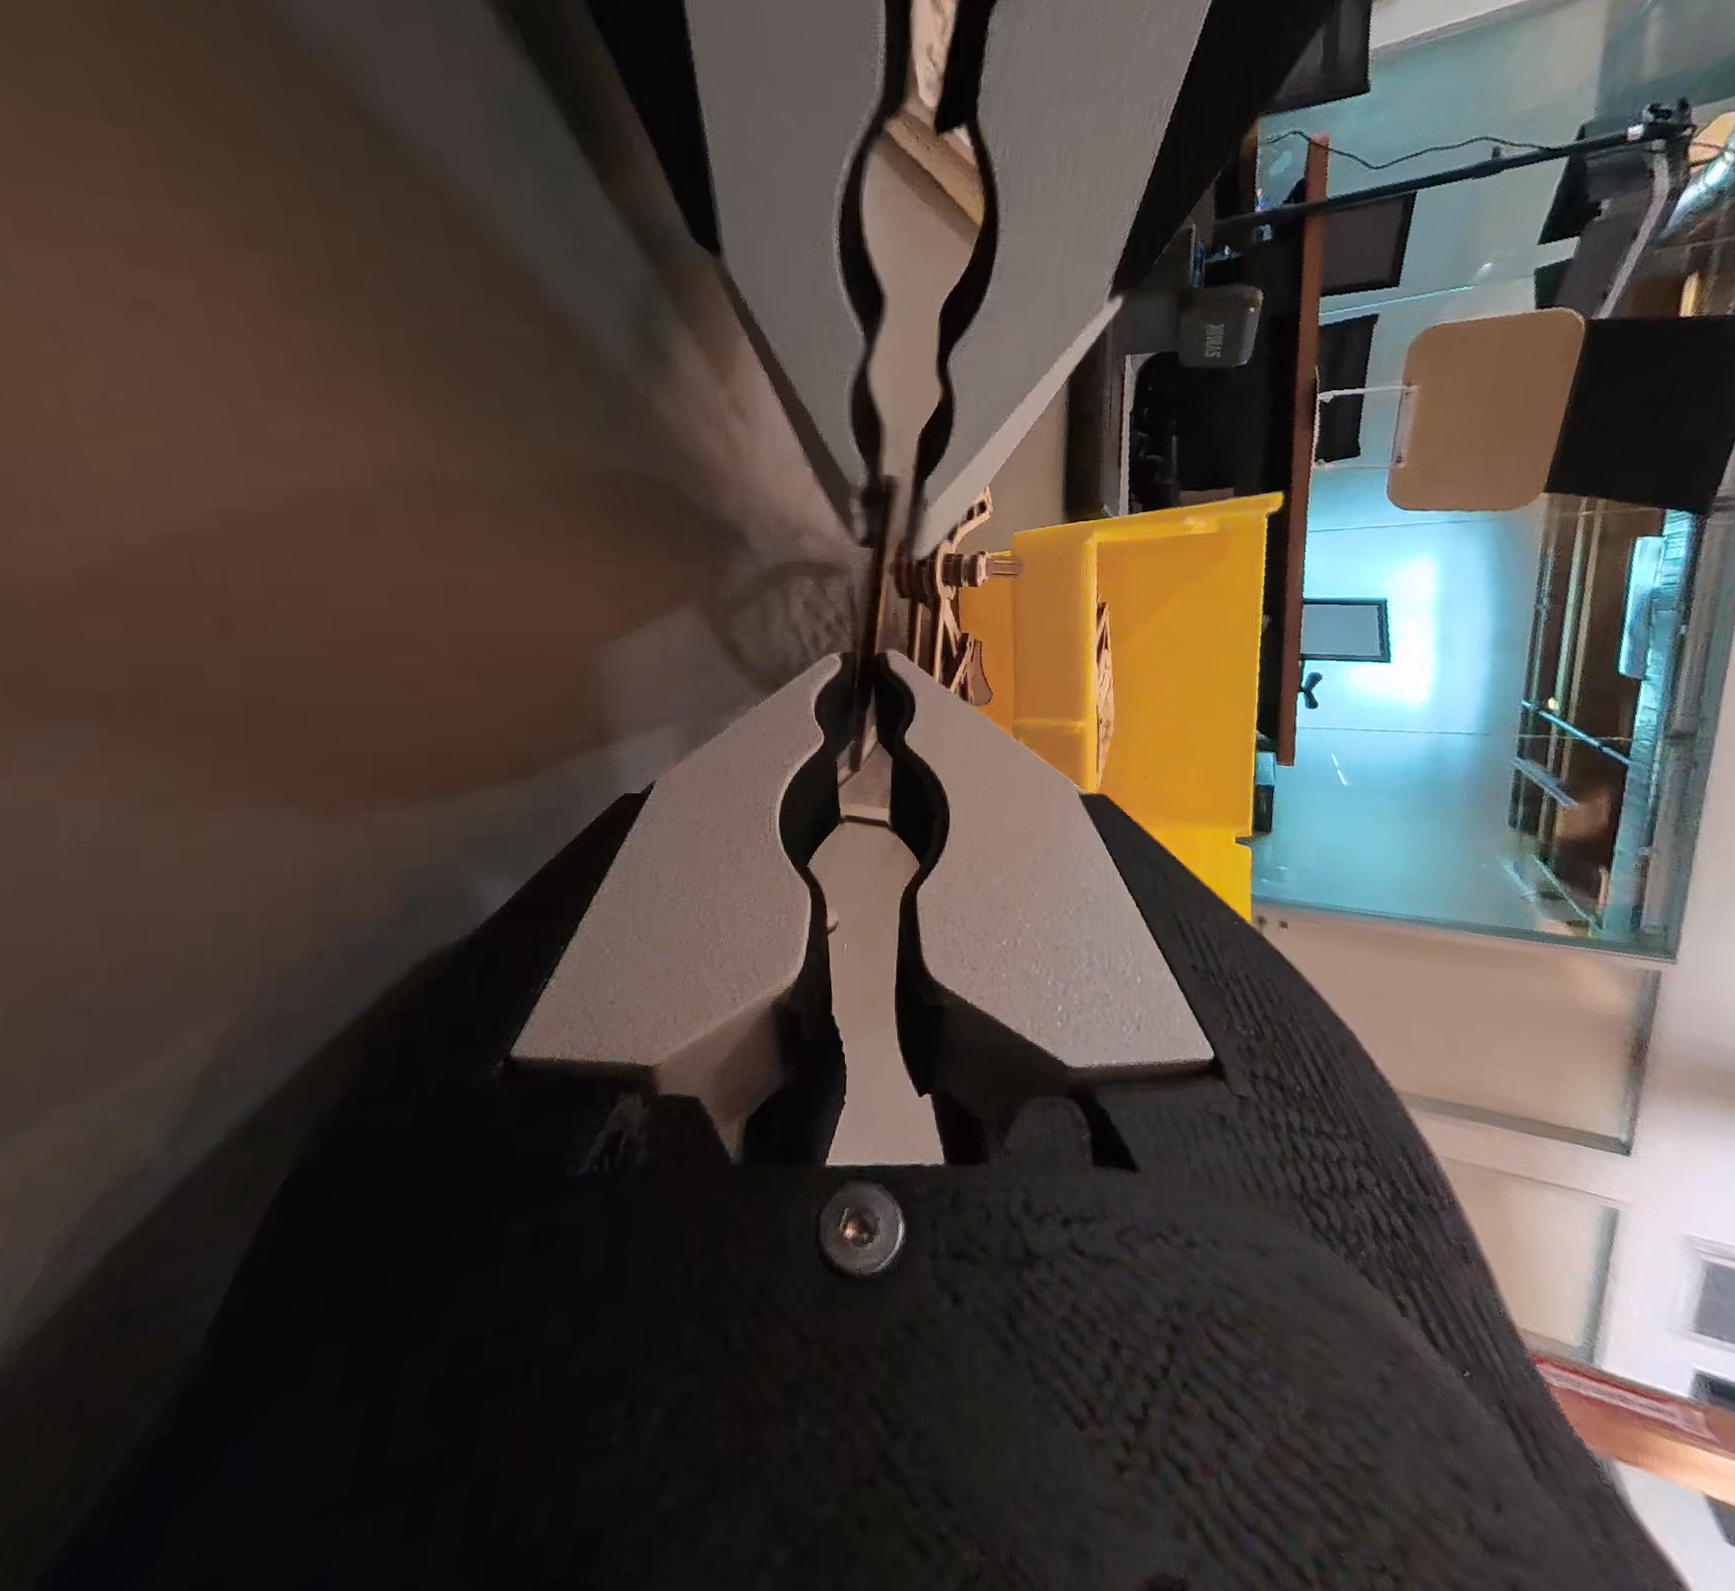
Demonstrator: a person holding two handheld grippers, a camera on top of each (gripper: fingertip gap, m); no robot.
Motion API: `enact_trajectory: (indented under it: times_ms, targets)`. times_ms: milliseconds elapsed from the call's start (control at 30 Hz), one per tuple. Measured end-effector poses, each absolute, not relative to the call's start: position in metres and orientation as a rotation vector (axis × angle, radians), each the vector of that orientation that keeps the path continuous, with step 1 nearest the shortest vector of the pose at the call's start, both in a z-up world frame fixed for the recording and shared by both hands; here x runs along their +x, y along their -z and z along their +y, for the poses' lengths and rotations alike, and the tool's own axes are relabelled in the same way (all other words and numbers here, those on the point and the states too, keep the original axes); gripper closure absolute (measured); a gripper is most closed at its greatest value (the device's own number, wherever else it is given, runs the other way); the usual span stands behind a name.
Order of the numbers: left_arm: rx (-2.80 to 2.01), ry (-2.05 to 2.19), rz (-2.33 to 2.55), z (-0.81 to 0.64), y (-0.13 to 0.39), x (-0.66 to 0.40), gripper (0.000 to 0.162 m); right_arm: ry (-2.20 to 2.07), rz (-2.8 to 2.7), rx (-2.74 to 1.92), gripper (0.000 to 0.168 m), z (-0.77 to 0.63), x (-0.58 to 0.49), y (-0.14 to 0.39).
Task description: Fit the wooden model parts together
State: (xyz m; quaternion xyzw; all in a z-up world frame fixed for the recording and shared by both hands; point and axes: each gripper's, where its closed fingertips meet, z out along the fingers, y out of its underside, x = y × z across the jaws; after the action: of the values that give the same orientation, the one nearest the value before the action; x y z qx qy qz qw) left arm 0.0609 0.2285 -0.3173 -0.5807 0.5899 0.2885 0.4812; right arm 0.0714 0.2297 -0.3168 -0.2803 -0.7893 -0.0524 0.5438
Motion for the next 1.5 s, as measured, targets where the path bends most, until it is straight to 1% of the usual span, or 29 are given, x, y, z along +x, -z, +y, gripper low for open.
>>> enact_trajectory:
  times_ms: [67, 133, 233, 267, 433, 500, 800, 900, 1100, 1167, 1233, 1367, 1500]
  targets:
    - [-1.378, -0.600, 1.359, 0.226, 0.302, 0.064, 0.129, 0.105, -1.874, -0.695, 0.168, 0.231, 0.073, 0.317]
    - [-1.407, -0.466, 1.280, 0.227, 0.295, 0.060, 0.110, 0.101, -1.871, -0.708, 0.168, 0.232, 0.075, 0.316]
    - [-1.530, -0.398, 1.232, 0.238, 0.305, 0.039, 0.098, 0.082, -1.867, -0.723, 0.168, 0.231, 0.078, 0.315]
    - [-1.544, -0.404, 1.245, 0.241, 0.309, 0.035, 0.098, 0.074, -1.864, -0.730, 0.168, 0.230, 0.080, 0.315]
    - [-1.626, -0.316, 1.227, 0.255, 0.319, 0.024, 0.106, 0.010, -1.824, -0.762, 0.168, 0.229, 0.086, 0.308]
    - [-1.629, -0.307, 1.243, 0.259, 0.321, 0.017, 0.114, -0.028, -1.807, -0.770, 0.168, 0.228, 0.086, 0.304]
    - [-1.361, -0.652, 1.499, 0.272, 0.321, 0.002, 0.126, -0.092, -1.781, -0.772, 0.168, 0.223, 0.088, 0.297]
    - [-1.331, -0.698, 1.547, 0.280, 0.326, 0.002, 0.138, -0.097, -1.785, -0.771, 0.168, 0.222, 0.088, 0.297]
    - [-1.310, -0.748, 1.588, 0.288, 0.333, 0.006, 0.155, -0.103, -1.781, -0.772, 0.168, 0.221, 0.088, 0.296]
    - [-1.324, -0.775, 1.528, 0.287, 0.327, 0.006, 0.160, -0.094, -1.780, -0.759, 0.168, 0.220, 0.088, 0.296]
    - [-1.380, -0.790, 1.437, 0.282, 0.320, 0.004, 0.161, -0.069, -1.770, -0.727, 0.168, 0.217, 0.088, 0.293]
    - [-1.518, -0.621, 1.359, 0.269, 0.321, 0.018, 0.162, 0.054, -1.751, -0.668, 0.168, 0.217, 0.088, 0.293]
    - [-1.539, -0.641, 1.360, 0.266, 0.320, 0.020, 0.162, 0.144, -1.731, -0.627, 0.168, 0.216, 0.088, 0.292]
